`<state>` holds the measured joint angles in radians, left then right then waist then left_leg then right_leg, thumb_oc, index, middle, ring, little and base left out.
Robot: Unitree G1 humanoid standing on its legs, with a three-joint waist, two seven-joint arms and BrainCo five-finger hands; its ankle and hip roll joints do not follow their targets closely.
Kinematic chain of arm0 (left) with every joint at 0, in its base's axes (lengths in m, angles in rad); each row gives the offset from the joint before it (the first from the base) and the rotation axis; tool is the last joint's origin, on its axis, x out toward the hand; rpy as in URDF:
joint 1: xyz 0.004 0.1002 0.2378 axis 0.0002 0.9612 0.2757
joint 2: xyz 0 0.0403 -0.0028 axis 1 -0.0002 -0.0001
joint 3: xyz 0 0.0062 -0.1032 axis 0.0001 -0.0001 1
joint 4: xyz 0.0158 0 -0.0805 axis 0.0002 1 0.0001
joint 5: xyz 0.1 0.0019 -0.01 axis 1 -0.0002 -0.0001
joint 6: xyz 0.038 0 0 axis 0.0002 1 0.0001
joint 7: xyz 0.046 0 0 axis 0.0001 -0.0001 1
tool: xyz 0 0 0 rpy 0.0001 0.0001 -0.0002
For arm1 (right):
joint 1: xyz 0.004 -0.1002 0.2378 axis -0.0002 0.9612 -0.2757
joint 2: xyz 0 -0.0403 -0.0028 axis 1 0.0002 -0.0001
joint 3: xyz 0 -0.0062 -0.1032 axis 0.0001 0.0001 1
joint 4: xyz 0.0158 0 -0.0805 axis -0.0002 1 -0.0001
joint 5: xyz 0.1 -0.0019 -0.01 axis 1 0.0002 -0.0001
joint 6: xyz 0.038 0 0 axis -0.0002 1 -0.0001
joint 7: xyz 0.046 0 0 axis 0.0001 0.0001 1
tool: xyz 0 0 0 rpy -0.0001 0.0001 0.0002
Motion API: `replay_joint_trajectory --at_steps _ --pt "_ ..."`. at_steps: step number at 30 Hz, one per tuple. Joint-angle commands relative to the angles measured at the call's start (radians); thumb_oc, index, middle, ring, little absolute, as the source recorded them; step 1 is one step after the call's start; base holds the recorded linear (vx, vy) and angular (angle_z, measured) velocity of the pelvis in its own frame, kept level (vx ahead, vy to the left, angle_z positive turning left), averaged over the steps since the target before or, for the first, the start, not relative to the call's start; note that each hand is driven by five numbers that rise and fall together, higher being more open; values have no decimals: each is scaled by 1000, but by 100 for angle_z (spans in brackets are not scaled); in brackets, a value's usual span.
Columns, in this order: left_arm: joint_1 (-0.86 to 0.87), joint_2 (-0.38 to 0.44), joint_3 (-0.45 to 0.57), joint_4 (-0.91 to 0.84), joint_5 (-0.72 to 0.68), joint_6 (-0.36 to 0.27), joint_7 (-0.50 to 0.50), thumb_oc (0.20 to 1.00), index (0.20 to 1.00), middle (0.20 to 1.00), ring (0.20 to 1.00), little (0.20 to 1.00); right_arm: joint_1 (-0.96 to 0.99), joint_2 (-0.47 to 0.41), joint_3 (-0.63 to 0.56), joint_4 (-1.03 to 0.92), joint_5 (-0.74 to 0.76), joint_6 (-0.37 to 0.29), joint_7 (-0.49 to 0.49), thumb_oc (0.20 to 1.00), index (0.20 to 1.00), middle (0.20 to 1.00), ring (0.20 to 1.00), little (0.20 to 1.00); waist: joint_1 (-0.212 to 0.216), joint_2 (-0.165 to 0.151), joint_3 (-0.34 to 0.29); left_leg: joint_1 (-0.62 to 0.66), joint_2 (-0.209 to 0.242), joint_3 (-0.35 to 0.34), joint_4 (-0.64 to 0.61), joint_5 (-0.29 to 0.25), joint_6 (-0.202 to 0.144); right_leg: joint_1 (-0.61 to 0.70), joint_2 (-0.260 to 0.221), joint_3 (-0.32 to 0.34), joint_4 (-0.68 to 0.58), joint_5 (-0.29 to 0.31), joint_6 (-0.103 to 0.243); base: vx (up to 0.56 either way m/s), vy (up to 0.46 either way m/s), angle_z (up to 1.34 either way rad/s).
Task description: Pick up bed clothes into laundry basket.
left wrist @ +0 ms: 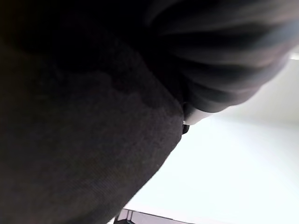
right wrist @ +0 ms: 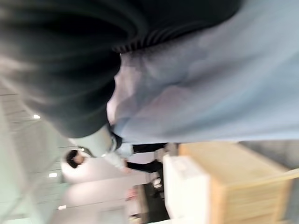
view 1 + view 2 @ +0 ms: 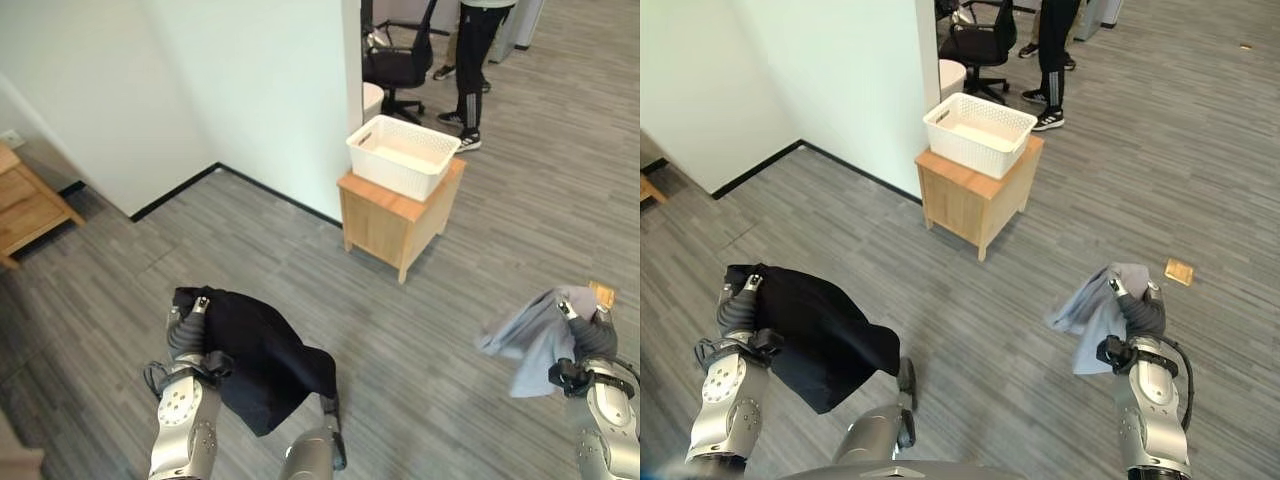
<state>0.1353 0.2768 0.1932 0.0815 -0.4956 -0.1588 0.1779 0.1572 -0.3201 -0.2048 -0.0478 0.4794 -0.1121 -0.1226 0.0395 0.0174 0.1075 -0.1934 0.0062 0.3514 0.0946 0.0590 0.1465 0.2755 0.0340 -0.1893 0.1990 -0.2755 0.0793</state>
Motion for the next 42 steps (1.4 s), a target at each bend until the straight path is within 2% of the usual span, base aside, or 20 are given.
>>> replay_joint_trajectory --at_steps 1,4,5,6,7,8,10,12,16,18,19,20,22,24,29,31,33,35,39,42 --pt "-54 105 66 -117 33 -65 1 200 200 200 200 200 -114 25 50 -65 59 -79 26 200 200 200 200 200 54 -66 4 50 46 -39 -14 21 -118 -111 -366 44 286 529 72 407 445 -69" --pt "-52 132 68 -121 37 -55 4 200 200 200 200 200 -101 32 62 -60 71 -67 30 200 200 200 200 200 11 -41 39 189 28 -61 -85 -22 -89 -276 -365 18 430 498 67 468 321 18" --pt "-62 145 67 -112 29 -52 5 200 200 200 200 200 -106 37 66 -59 83 -64 28 200 200 200 200 200 -13 -33 54 265 26 -78 -135 -35 -96 -357 -371 -56 369 435 60 574 138 107" --pt "-60 147 66 -115 25 -52 3 200 200 200 200 200 -106 38 60 -56 88 -63 25 200 200 200 200 200 -26 -33 63 290 26 -91 -154 -38 -103 -376 -355 -68 322 419 60 752 17 112" --pt "-59 146 62 -111 18 -51 2 200 200 200 200 200 -92 37 35 -49 91 -68 5 200 200 200 200 200 -61 -39 76 333 18 -136 -169 -56 -119 -423 -264 -31 172 396 61 593 -104 77" --pt "-63 143 56 -107 20 -50 1 200 200 200 200 200 -85 39 23 -50 89 -71 -6 200 200 200 200 200 -70 -45 76 353 12 -150 -174 -72 -128 -424 -226 -18 68 391 68 462 -93 70" --pt "-64 141 53 -108 24 -50 -2 200 200 200 200 200 -79 44 17 -56 86 -74 -11 200 200 200 200 200 -73 -49 73 360 12 -153 -177 -77 -135 -417 -212 -34 -13 404 73 231 -57 54" --pt "-61 126 49 -119 51 -47 -10 200 200 200 200 200 -65 55 -9 -60 53 -84 -32 200 200 200 200 200 -69 -59 57 387 17 -146 -180 -103 -150 -399 -197 -120 -99 410 81 339 -96 84" --pt "-46 108 40 -132 61 -48 -31 200 200 200 200 200 -57 56 -27 -42 57 -91 -33 200 200 200 200 200 -66 -65 38 385 41 -155 -139 -131 -168 -340 -159 -83 -146 359 50 234 -155 24" --pt "-54 93 37 -129 39 -49 -31 200 200 200 200 200 -78 37 -36 -38 74 -106 -44 200 200 200 200 200 -50 -76 44 315 81 -144 68 -113 -196 -296 -141 -94 -162 342 22 182 -295 -30" --pt "-68 79 28 -124 -6 -55 -37 200 200 200 200 200 -101 0 -53 -34 82 -111 -44 200 200 200 200 200 -29 -89 73 221 98 -191 289 -83 -219 -249 -127 -102 -176 318 -13 125 -292 -34" --pt "-73 76 16 -123 -8 -56 -34 200 200 200 200 200 -115 -16 -50 -36 81 -116 -55 200 200 200 200 200 -16 -89 83 185 76 -251 346 -74 -219 -231 -116 -88 -189 310 -28 77 -196 -43" --pt "-75 69 7 -126 -9 -55 -33 200 200 200 200 200 -129 -30 -62 -44 92 -118 -57 200 200 200 200 200 -10 -95 87 149 52 -296 312 -82 -205 -215 -114 -78 -211 308 -28 119 -27 -42" --pt "-66 67 6 -122 -17 -49 -33 200 200 200 200 200 -147 -60 -94 -61 98 -123 -57 200 200 200 200 200 -4 -110 80 118 60 -318 199 -99 -199 -189 -123 -71 -234 308 -12 232 16 -31" --pt "-26 89 -8 -140 -37 -50 -62 200 200 200 200 200 -267 -263 -119 -20 63 -129 -67 200 200 200 200 200 52 -100 64 154 58 -406 8 -45 -230 -175 -114 -32 -224 282 1 189 82 -52" --pt "-20 96 -27 -130 -50 -48 -86 200 200 200 200 200 -317 -346 -119 18 80 -127 -59 200 200 200 200 200 45 -90 50 202 64 -408 -59 -45 -229 -174 -110 -29 -224 282 -1 164 148 -74" --pt "-7 110 -85 -137 -83 -42 -119 200 200 200 200 200 -444 -533 -53 158 97 -106 -51 200 200 200 200 200 38 -91 32 259 50 -412 -137 -37 -218 -167 -116 -5 -240 290 5 185 223 -27" --pt "-1 127 -123 -142 -100 -37 -130 200 200 200 200 200 -536 -619 12 247 137 -98 -41 200 200 200 200 200 40 -94 29 276 37 -411 -159 -39 -208 -165 -126 9 -246 295 12 90 168 -14" --pt "24 142 -155 -132 -126 -29 -141 200 200 200 200 200 -699 -752 136 396 138 -60 -21 200 200 200 200 200 51 -104 27 284 22 -403 -177 -47 -194 -172 -141 27 -253 310 28 66 126 -5" --pt "31 146 -161 -126 -136 -28 -142 200 200 200 200 200 -808 -801 228 474 117 -46 -23 200 200 200 200 200 55 -105 29 282 20 -398 -178 -49 -190 -181 -144 34 -256 317 35 9 53 -7"
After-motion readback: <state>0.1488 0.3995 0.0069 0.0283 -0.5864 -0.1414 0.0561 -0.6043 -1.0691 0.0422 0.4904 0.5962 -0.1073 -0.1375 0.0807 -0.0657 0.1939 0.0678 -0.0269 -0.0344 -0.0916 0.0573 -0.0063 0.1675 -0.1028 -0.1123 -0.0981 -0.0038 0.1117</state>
